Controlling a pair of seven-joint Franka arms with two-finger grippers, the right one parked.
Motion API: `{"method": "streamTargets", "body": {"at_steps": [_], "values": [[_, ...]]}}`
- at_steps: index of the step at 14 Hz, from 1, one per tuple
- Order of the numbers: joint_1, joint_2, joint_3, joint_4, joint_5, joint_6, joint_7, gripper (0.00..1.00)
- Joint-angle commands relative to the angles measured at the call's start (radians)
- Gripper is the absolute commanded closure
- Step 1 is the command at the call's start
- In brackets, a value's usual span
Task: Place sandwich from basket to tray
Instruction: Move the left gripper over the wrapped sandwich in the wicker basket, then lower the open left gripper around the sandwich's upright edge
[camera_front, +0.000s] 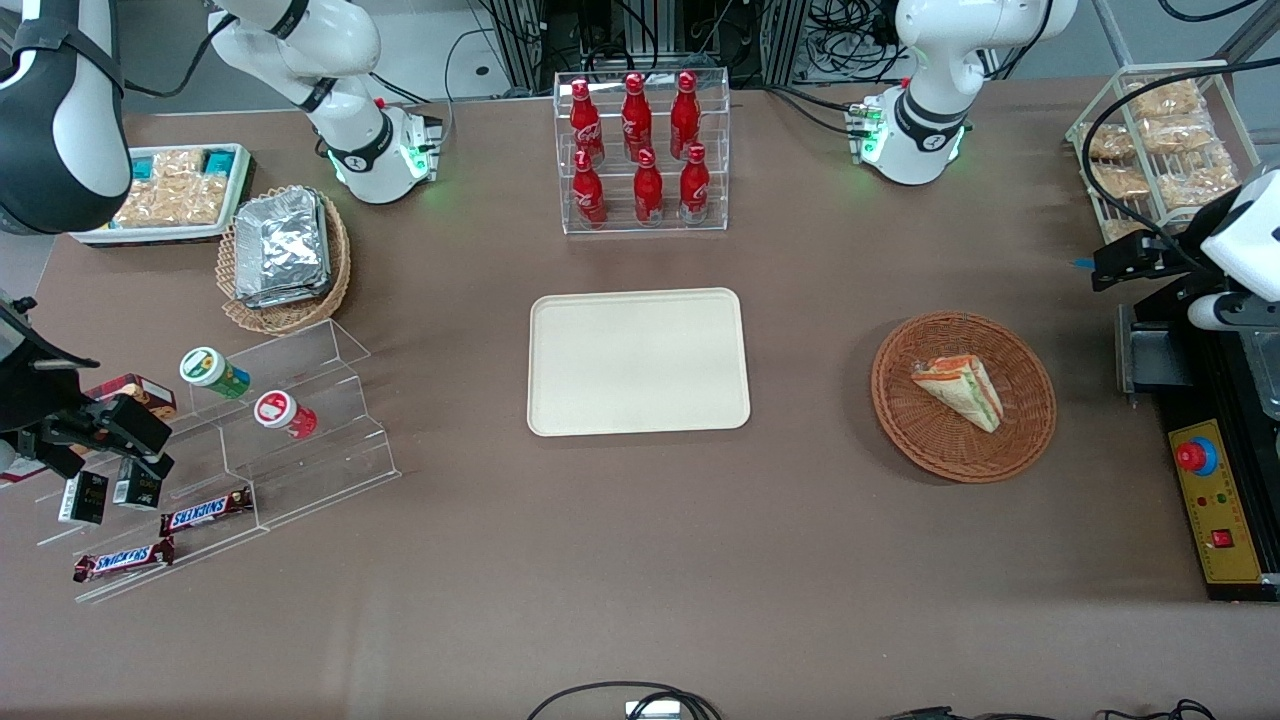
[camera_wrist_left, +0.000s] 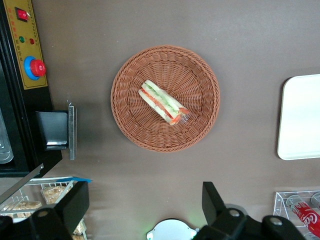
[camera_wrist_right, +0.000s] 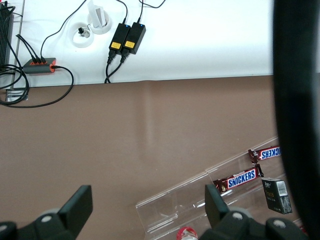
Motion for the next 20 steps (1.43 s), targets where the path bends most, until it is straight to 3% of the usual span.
{"method": "streamTargets", "body": {"at_steps": [1,8,20], "values": [[-0.01,0.004,-0.006,0.005,-0.004,-0.014,0.005,0.0],[-0.009,0.059,-0.007,-0.066,0.009,0.035,-0.132,0.0],[-0.027,0.06,-0.007,-0.477,0.014,0.548,-0.481,0.0]]}}
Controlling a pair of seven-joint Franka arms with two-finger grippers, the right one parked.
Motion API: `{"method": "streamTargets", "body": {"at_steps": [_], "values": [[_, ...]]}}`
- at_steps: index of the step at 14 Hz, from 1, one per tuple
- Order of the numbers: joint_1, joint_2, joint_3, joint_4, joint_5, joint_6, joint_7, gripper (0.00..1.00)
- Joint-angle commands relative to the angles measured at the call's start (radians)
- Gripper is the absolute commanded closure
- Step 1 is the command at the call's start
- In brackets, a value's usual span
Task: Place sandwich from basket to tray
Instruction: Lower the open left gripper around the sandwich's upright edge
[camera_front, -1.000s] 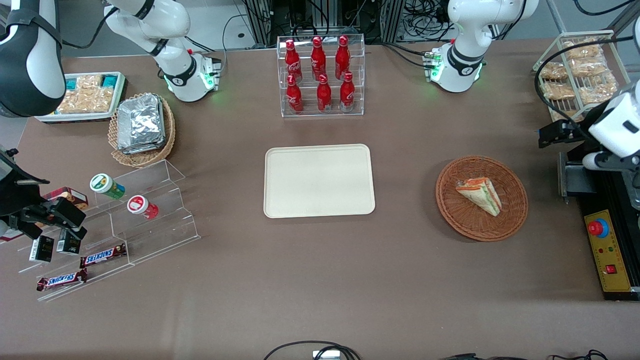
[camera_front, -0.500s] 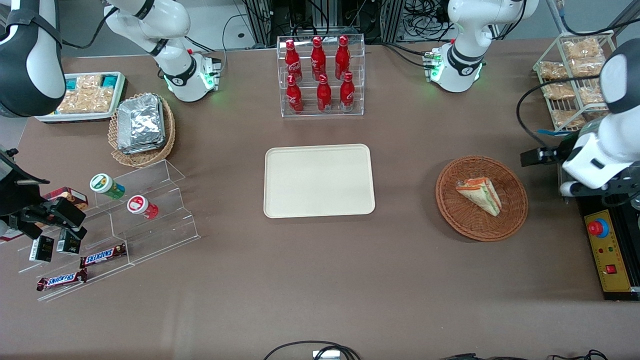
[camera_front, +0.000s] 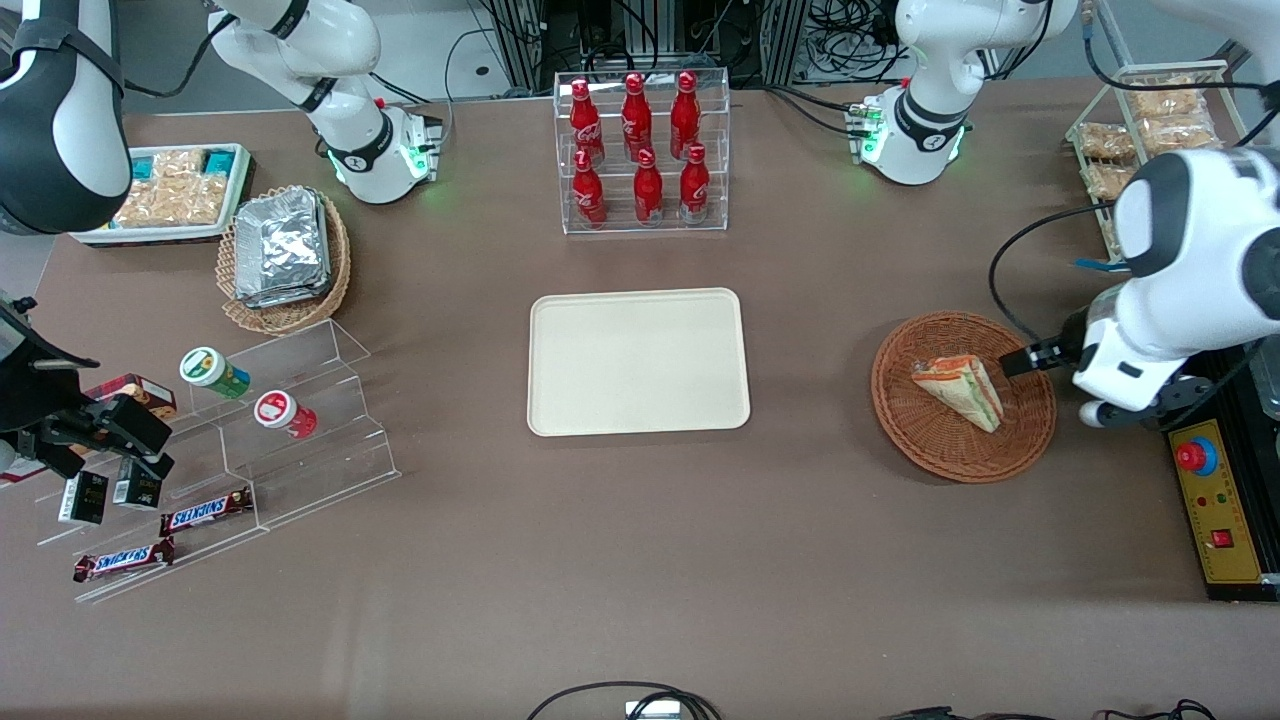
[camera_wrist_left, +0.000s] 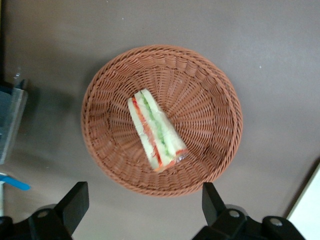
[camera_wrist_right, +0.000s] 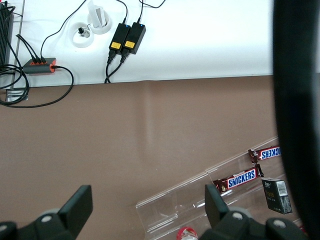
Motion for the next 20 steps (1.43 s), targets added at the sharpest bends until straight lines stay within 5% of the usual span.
{"method": "streamTargets", "body": {"at_steps": [1,7,20], "values": [[-0.013,-0.021,0.003,-0.113,0.013,0.134,-0.103,0.0],[-0.014,-0.009,0.003,-0.264,0.032,0.338,-0.27,0.0],[-0.056,0.128,0.005,-0.319,0.126,0.503,-0.503,0.0]]}}
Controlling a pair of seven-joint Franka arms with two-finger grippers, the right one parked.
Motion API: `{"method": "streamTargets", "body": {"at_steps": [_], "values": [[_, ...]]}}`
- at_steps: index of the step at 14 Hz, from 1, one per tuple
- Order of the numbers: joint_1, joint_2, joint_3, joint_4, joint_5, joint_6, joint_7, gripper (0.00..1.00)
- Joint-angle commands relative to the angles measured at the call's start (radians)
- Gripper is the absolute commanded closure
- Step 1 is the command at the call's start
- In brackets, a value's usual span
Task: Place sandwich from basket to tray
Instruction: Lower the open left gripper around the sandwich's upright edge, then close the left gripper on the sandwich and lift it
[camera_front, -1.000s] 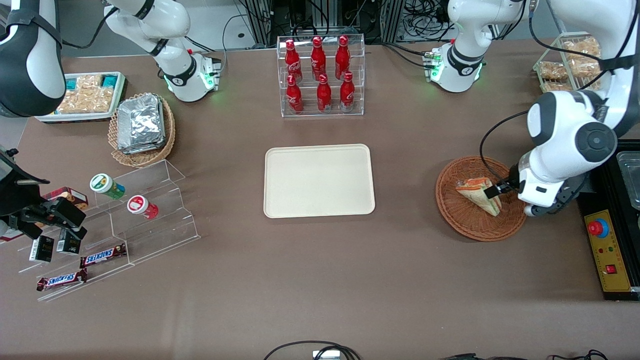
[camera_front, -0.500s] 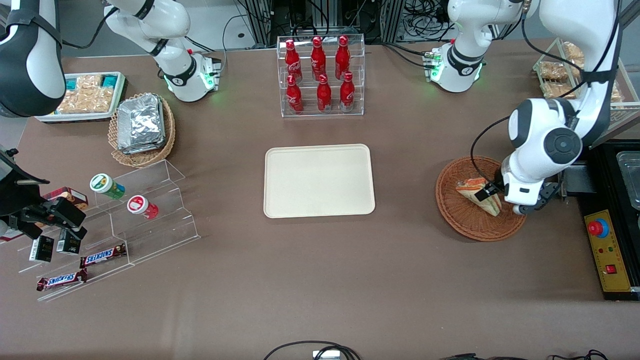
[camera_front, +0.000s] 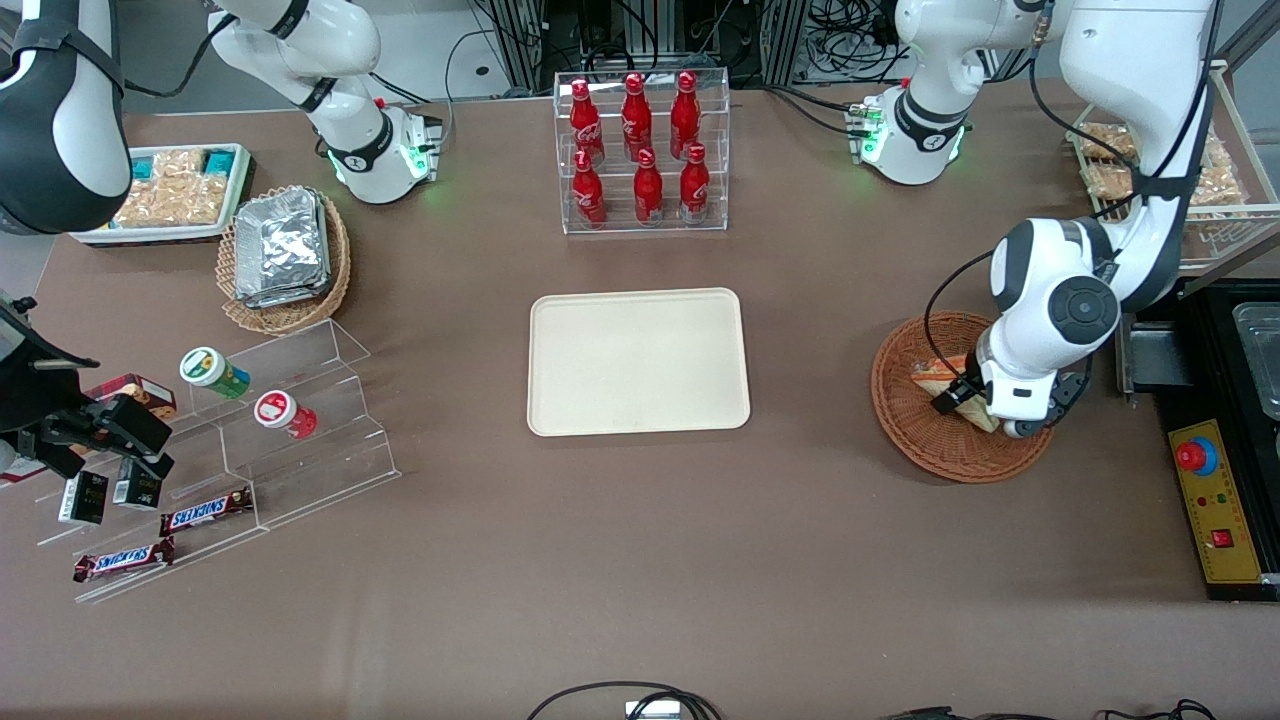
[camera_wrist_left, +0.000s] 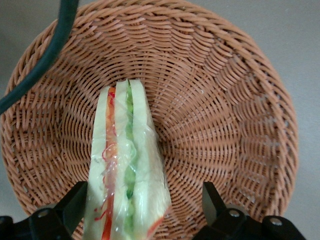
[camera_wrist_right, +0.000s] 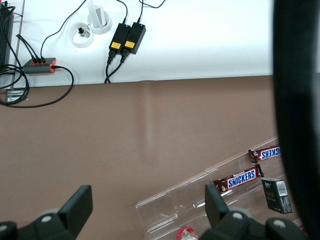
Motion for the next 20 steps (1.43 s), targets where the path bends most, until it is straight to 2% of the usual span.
{"method": "streamTargets", "body": {"at_steps": [1,2,4,5,6,7,10,16,20], "values": [[-0.009,0.014,0.006,-0.013,0.034,0.026,-0.044,0.0],[-0.009,0.017,0.006,-0.014,0.04,0.031,-0.053,0.06],[-0.009,0.025,0.006,-0.013,0.061,0.031,-0.075,0.55],[-0.009,0.03,0.006,-0.014,0.067,0.031,-0.078,0.74],[-0.009,0.031,0.006,-0.014,0.078,0.031,-0.078,0.9],[-0.009,0.037,0.006,-0.014,0.093,0.029,-0.077,1.0],[-0.009,0.031,0.004,-0.01,0.103,0.003,-0.074,1.0],[-0.011,-0.082,-0.006,0.065,0.103,-0.202,0.023,1.0],[-0.009,-0.142,-0.08,0.082,0.103,-0.225,0.052,1.0]]}}
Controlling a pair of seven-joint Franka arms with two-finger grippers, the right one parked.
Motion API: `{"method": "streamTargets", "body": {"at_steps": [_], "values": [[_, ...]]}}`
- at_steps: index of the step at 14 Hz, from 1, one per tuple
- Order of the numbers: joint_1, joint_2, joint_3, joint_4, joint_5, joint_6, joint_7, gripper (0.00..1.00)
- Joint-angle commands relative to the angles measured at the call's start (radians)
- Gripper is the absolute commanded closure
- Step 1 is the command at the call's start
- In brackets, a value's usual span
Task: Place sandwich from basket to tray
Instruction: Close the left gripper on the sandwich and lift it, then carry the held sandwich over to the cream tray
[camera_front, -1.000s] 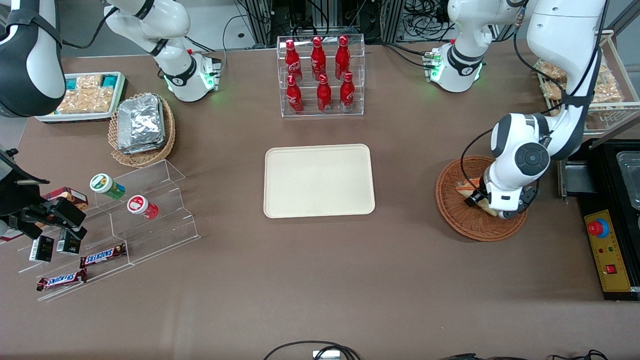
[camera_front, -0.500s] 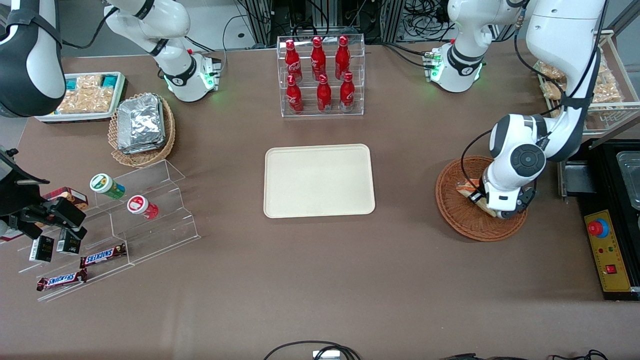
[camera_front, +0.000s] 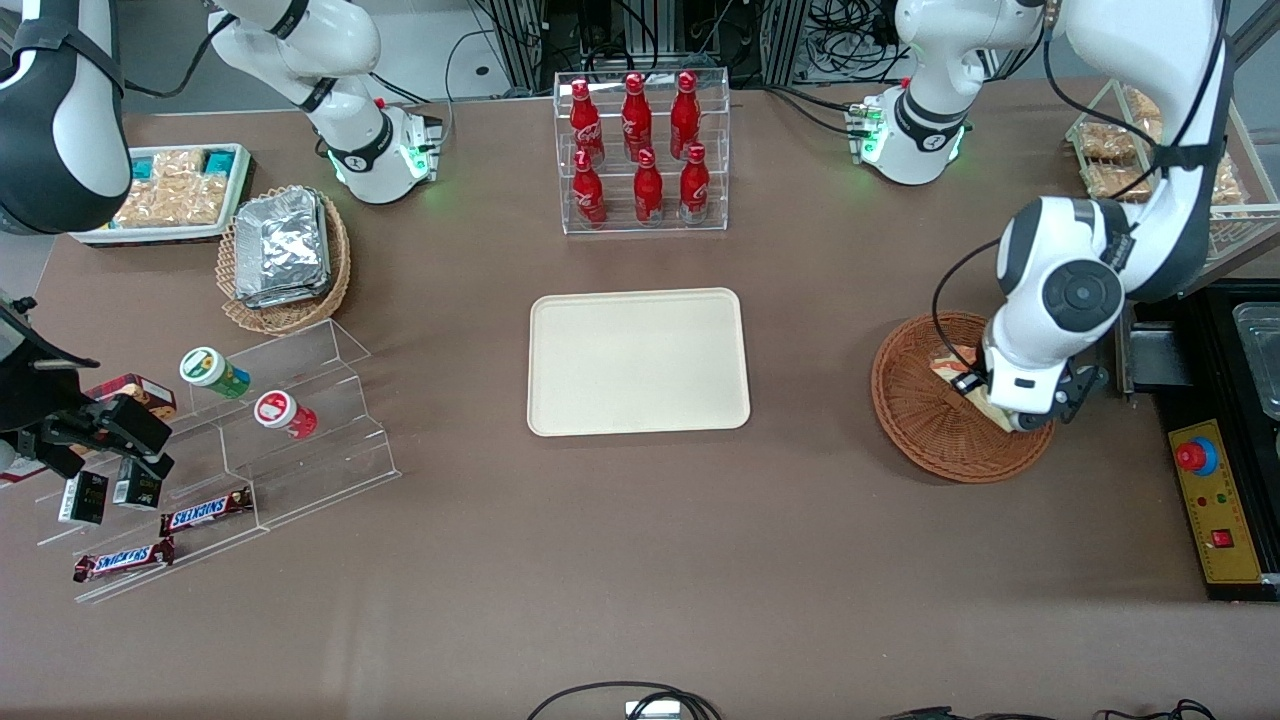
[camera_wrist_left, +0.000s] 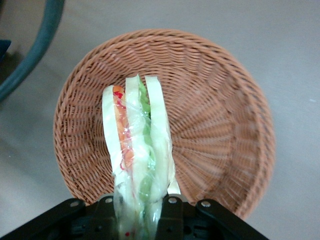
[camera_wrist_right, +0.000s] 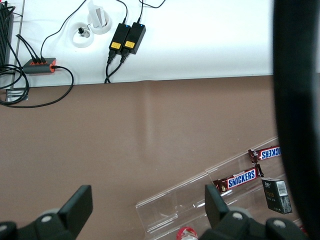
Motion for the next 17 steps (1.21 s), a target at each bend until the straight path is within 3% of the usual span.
{"method": "streamTargets", "body": {"at_steps": [1,5,17], "values": [[-0.007,-0.043,-0.024,0.023,0.013,-0.051,0.046,1.0],[-0.007,-0.058,-0.043,0.079,-0.022,-0.132,0.167,1.0],[-0.007,0.006,-0.427,0.187,-0.052,-0.143,0.221,1.0]]}}
